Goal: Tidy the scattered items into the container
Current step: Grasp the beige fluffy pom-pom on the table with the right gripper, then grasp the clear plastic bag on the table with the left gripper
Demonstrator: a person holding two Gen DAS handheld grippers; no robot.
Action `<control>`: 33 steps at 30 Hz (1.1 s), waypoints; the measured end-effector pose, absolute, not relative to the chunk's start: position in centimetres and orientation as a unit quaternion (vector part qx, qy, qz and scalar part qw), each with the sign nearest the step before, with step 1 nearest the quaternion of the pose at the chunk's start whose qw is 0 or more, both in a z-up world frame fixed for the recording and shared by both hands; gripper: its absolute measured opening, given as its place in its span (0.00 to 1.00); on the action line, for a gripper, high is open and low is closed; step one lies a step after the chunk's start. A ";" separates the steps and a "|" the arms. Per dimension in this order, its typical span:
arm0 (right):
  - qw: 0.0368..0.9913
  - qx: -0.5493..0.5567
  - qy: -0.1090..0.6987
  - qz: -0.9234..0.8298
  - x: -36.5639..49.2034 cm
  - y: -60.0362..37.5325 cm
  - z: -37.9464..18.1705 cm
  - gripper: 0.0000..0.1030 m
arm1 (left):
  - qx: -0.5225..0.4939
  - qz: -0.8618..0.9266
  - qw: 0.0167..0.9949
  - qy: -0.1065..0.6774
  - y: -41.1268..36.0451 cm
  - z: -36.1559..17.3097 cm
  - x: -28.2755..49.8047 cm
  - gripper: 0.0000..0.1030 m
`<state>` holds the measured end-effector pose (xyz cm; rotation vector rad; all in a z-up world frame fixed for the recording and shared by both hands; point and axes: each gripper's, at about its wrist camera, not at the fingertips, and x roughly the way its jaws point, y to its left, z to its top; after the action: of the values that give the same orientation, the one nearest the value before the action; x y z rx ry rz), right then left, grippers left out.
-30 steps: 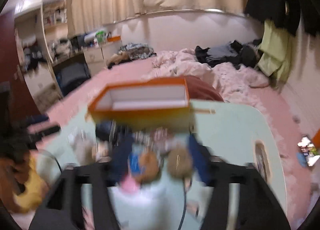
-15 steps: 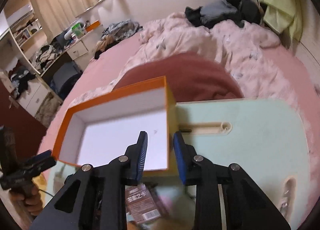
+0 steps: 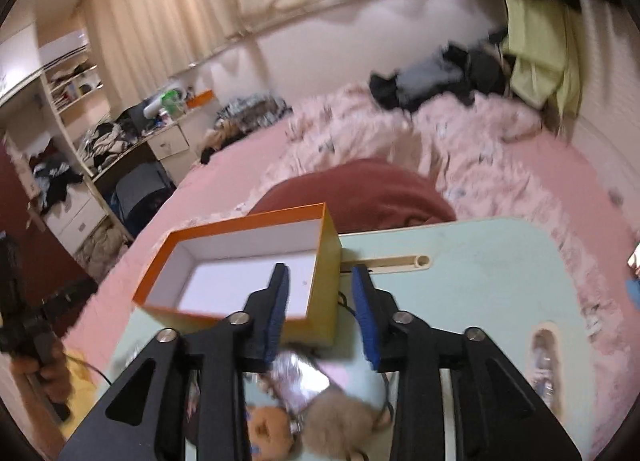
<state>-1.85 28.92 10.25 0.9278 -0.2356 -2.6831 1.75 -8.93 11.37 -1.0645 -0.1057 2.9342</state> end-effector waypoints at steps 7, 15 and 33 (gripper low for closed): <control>0.142 0.338 -0.092 -0.926 1.5 28.5 6.1 0.52 | -0.385 0.921 -0.008 -0.062 -9.7 5.9 3.9 0.96; 0.094 0.377 -0.061 -0.920 1.2 27.1 2.8 0.52 | -0.407 0.913 -0.008 -0.041 -7.8 3.6 3.0 0.83; 0.105 0.385 -0.070 -0.914 1.9 27.7 1.9 0.35 | -0.405 0.914 0.026 -0.018 -6.9 2.2 4.4 0.59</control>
<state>1.88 27.70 1.89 1.1350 -0.2067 -2.6942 4.43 -6.88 2.19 -1.2503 -0.0542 2.8244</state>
